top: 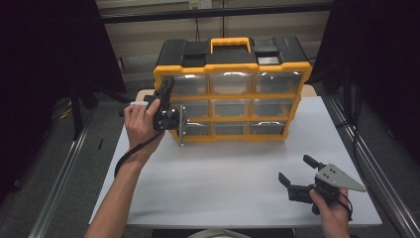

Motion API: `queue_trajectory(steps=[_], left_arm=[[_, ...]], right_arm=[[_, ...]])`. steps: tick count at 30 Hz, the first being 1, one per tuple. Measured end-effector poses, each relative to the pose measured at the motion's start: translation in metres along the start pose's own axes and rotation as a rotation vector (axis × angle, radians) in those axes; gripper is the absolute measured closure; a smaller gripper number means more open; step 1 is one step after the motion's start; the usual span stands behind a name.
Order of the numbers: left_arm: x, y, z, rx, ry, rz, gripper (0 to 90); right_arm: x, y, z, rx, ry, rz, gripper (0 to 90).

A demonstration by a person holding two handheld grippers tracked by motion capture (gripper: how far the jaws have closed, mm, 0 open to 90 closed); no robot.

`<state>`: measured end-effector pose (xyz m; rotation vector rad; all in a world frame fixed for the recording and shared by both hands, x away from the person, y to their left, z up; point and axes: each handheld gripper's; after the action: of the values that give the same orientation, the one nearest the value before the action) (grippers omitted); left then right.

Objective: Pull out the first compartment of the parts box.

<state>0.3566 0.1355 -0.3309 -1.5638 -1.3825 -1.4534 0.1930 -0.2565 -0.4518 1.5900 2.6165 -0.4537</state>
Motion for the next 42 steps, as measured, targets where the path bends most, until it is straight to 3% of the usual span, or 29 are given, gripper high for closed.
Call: queue_trajectory(steps=[1,2,6,10,11,12,15,17,18,20,25,42], left_arm=[[0.0,0.0,0.0,-0.026,0.004,-0.004,83.1],[0.0,-0.002,-0.001,-0.004,0.004,0.004,83.1],[0.001,-0.005,-0.001,-0.025,-0.008,0.0,82.8],[0.006,-0.007,-0.001,-0.013,-0.003,0.029,82.0],[0.006,-0.005,0.0,-0.035,-0.01,0.028,81.2],[0.008,-0.006,-0.001,-0.004,-0.005,0.041,80.6],[0.01,-0.006,-0.001,-0.007,-0.003,0.058,79.0],[0.009,-0.002,0.001,-0.039,-0.001,0.057,78.9],[0.011,-0.003,0.0,-0.012,0.007,0.069,78.5],[0.012,-0.002,0.0,-0.012,-0.011,0.076,77.5],[0.013,-0.002,0.0,-0.011,0.007,0.078,78.3],[0.016,-0.007,-0.001,-0.031,-0.007,0.098,80.2]], right_arm=[[0.0,0.0,0.0,0.0,0.0,0.002,0.3],[0.0,0.0,0.0,0.001,0.002,0.006,0.3],[0.0,0.0,0.0,-0.001,-0.001,0.002,0.3],[0.0,0.0,0.0,0.003,0.0,0.002,0.4],[0.0,0.0,0.0,0.003,-0.001,0.003,0.4],[0.0,0.0,0.0,0.003,0.0,0.001,0.4],[0.0,0.0,0.0,0.002,-0.001,0.002,0.4],[0.0,0.0,0.0,0.002,-0.002,0.003,0.4],[0.0,0.0,0.0,0.002,-0.002,0.003,0.4],[0.0,0.0,0.0,0.001,-0.003,0.002,0.4],[0.0,0.0,0.0,0.0,-0.004,0.002,0.4],[0.0,-0.001,-0.001,-0.003,-0.006,0.005,0.4]])
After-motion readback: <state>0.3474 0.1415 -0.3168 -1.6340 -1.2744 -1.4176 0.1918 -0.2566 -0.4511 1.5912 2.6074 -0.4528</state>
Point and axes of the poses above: each handheld gripper's, and its own axes: y roughly forward along the jaws, z roughly out of its underside, x roughly to its left, and after that the axes turned 13 degrees about -y, right-handed
